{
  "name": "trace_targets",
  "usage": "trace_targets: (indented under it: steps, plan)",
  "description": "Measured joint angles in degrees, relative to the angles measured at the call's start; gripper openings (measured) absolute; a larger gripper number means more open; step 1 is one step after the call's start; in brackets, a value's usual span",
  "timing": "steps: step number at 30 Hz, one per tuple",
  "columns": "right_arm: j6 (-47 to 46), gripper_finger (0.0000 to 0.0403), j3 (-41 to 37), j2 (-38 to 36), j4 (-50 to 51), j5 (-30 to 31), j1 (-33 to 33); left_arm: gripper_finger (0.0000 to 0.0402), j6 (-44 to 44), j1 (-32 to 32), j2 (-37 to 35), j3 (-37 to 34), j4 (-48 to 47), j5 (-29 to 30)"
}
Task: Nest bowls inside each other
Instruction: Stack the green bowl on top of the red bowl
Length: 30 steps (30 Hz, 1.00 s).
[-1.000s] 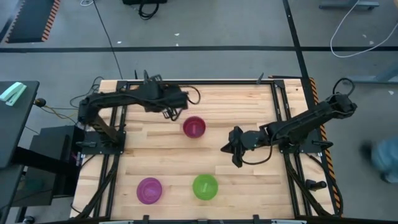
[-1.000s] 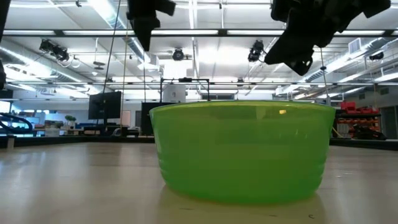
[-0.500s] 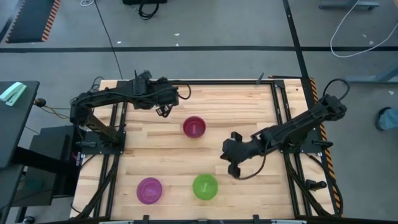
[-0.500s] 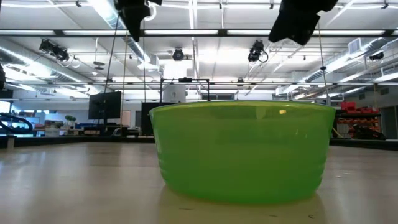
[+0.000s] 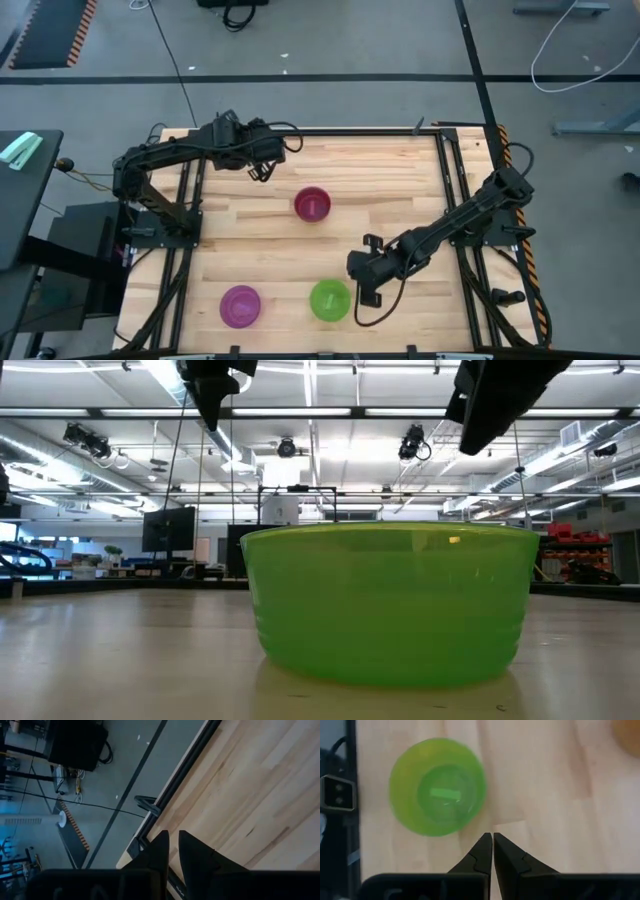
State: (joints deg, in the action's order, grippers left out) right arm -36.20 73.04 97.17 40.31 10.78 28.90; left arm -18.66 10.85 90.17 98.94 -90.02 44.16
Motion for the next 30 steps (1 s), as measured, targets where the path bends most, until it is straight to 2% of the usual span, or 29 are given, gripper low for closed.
trace_targets:
  steps: [9, 13, 20, 30]
  plan:
    - [-1.4, 0.0038, 0.7, 0.6, -1.7, -1.5, 1.4, 0.0052, -3.8, -0.3, 0.1, 0.0, 0.0, 0.0]
    - [-0.9, 0.0053, 0.8, 2.2, -2.9, -4.2, 1.7, 0.0048, -5.3, -1.4, 0.2, 0.0, 0.0, -0.3]
    - [4.7, 0.0074, 0.8, 4.5, -7.0, -8.8, 1.0, 0.0044, -8.9, -4.1, 0.2, 0.0, 0.0, -0.5]
    - [7.4, 0.0076, 0.7, 5.5, -7.7, -9.8, -1.8, 0.0034, -13.4, -5.4, 0.2, 0.0, 0.0, -0.5]
